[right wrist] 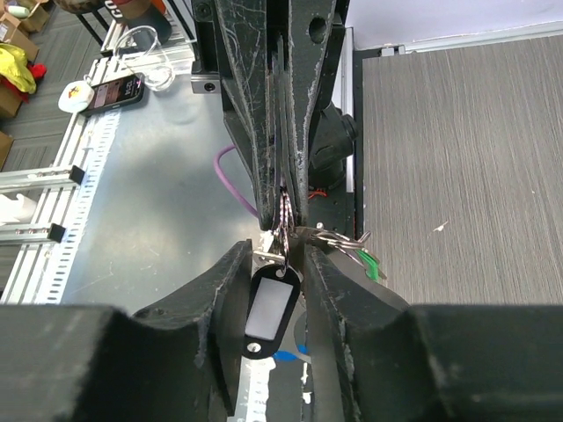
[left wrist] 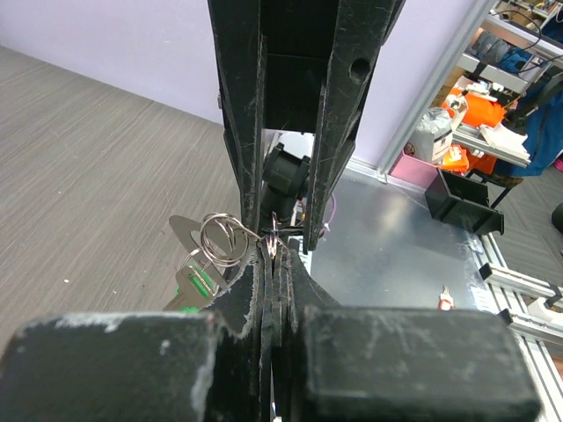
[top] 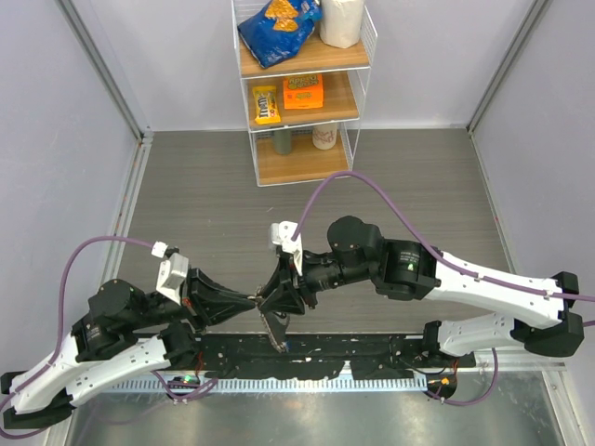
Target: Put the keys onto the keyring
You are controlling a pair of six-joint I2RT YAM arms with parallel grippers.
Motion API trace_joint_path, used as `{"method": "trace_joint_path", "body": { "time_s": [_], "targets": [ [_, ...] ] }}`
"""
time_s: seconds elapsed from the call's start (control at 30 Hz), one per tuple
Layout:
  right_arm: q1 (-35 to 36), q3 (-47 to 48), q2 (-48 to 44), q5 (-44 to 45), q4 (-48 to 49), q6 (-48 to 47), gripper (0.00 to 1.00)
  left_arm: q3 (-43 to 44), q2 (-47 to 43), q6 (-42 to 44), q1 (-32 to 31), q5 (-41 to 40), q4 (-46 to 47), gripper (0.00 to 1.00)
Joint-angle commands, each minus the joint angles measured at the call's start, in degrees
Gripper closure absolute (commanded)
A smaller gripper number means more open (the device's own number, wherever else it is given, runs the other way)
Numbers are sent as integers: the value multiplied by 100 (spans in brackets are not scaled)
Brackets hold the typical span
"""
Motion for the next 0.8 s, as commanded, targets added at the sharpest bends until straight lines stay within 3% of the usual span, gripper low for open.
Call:
{"method": "trace_joint_path", "body": {
  "time_s": [0.0,0.2,0.77],
  "targets": [
    [-2,244,90,-55,318,-86,67,34,57,-114,-21,188,670,100],
    [-2,174,46,-37,344,-112,95,25,39,-114,-21,205,714,100],
    [-2,-634,-375,-406,828,55,93,-37,-49,-106,-21,74,1004,100]
  ]
}}
